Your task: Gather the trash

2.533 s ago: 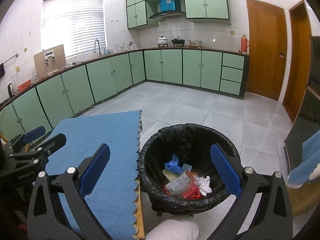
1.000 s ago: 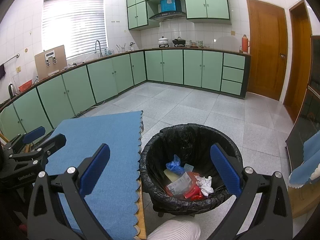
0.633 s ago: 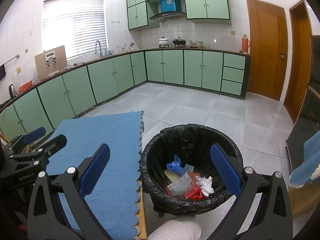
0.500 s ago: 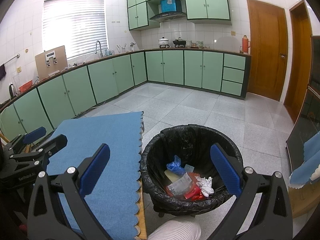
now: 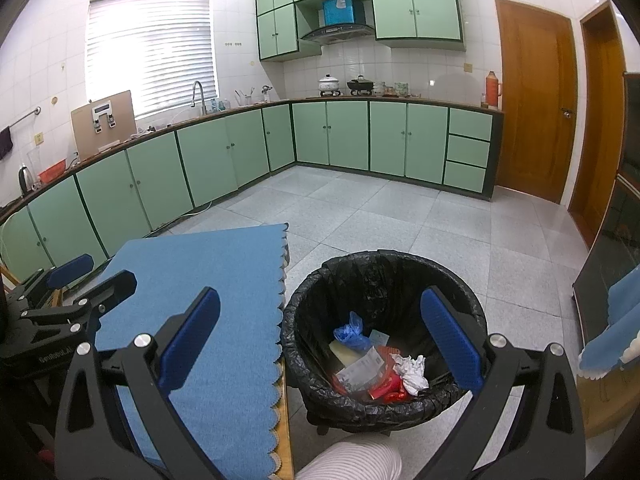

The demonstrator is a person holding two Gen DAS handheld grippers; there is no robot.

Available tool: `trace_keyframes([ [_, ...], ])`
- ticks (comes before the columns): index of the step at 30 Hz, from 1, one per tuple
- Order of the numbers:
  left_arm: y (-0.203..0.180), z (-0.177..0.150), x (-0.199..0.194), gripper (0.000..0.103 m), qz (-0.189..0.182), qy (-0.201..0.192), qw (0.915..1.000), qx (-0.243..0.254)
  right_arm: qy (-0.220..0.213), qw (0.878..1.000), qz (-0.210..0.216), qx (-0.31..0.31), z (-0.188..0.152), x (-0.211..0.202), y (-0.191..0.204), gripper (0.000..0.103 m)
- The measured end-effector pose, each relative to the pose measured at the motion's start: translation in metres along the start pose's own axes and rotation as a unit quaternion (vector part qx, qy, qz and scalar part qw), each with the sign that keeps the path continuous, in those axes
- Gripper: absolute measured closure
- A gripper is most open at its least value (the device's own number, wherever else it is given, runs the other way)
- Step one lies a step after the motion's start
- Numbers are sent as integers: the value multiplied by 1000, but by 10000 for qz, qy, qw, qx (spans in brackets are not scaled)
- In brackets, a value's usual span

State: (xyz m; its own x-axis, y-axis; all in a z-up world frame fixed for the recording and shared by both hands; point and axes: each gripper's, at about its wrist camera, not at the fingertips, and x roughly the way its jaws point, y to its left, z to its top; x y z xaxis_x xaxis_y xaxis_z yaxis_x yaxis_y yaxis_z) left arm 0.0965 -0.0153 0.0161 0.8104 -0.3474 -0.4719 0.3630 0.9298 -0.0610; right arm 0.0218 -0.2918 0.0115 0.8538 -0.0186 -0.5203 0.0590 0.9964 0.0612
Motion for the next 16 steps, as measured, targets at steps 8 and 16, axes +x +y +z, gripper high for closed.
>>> trace_keyframes([
  [8, 2, -1, 3, 8, -8, 39, 10000, -38, 19, 10000, 8, 3, 0, 2, 0, 5],
  [16, 4, -2, 3, 8, 8, 58, 10000, -66, 31, 10000, 14, 15, -2, 4, -2, 5],
])
